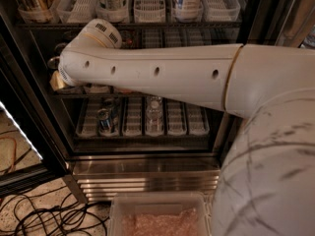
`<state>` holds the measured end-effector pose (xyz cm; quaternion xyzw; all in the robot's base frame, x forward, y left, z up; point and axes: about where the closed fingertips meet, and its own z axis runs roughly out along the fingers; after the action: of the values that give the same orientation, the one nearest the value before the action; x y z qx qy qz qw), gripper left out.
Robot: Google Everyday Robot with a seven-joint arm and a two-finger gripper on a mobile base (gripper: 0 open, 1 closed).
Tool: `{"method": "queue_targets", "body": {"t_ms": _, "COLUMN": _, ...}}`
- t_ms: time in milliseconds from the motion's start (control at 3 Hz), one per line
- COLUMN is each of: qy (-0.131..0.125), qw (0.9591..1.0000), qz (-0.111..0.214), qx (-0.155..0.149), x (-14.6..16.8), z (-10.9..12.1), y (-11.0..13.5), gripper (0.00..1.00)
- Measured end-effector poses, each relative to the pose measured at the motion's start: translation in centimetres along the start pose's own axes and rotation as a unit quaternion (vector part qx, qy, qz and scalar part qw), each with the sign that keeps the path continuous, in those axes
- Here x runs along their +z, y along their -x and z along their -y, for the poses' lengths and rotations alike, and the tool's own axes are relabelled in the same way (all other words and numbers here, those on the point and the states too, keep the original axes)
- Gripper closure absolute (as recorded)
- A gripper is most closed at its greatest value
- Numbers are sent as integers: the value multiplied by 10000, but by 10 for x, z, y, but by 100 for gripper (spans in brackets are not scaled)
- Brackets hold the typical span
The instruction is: Pick pepsi can from middle shelf of fridge
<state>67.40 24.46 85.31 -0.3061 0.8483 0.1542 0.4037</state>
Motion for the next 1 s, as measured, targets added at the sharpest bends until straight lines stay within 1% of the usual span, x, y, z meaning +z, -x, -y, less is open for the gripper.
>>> {"method": "queue_targets", "body": {"t_ms": 333, "qy": 2, "qw": 10000, "qz": 43, "qx": -11, "x": 7, "z": -2, "y": 12, "gripper": 28}}
{"method": "queue_targets", "body": {"t_ms": 667, "qy": 80, "qw": 9999, "qz": 93, "qx": 90, "x": 12, "z": -8, "y": 19, "gripper": 26}}
{"method": "queue_targets", "body": {"t_ms": 1000, "qy": 190, "qw": 9995, "qz": 124, "qx": 229, "x": 19, "z": -15, "y": 22, "gripper": 29}}
